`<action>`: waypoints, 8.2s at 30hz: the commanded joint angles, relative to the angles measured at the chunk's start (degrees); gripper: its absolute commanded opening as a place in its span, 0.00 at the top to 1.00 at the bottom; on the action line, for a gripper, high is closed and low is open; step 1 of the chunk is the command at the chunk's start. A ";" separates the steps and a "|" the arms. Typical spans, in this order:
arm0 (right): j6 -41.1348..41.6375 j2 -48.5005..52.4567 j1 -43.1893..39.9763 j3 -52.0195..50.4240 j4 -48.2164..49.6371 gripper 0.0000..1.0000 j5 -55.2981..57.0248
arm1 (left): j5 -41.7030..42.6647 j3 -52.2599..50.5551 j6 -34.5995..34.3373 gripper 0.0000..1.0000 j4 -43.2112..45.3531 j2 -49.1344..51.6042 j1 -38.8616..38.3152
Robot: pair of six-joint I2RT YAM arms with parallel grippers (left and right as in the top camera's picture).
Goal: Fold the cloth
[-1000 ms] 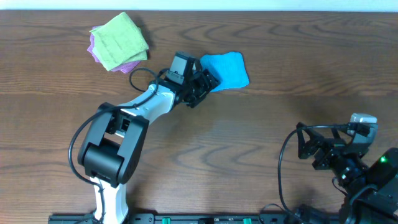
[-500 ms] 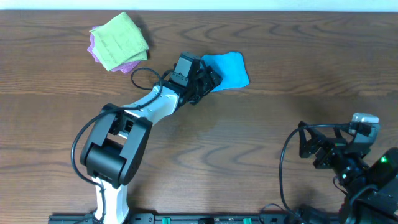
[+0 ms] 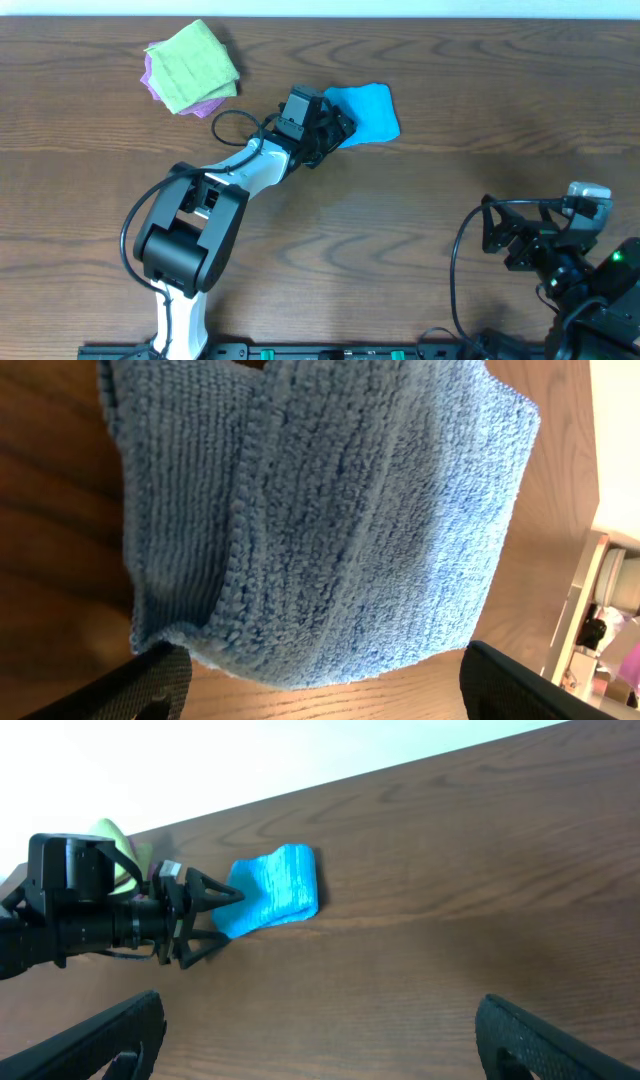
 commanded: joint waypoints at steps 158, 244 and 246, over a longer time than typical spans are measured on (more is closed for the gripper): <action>0.72 -0.24 -0.48 -0.15 0.09 0.01 0.24 | 3.28 46.71 45.97 0.94 -49.42 9.31 38.66; 0.74 -0.24 -0.48 -0.15 0.07 0.01 0.24 | 5.01 46.69 65.46 0.05 -89.66 -43.71 42.32; 0.74 -0.24 -0.48 -0.15 0.09 0.01 0.24 | 4.76 46.69 65.46 0.05 -89.44 -45.92 42.32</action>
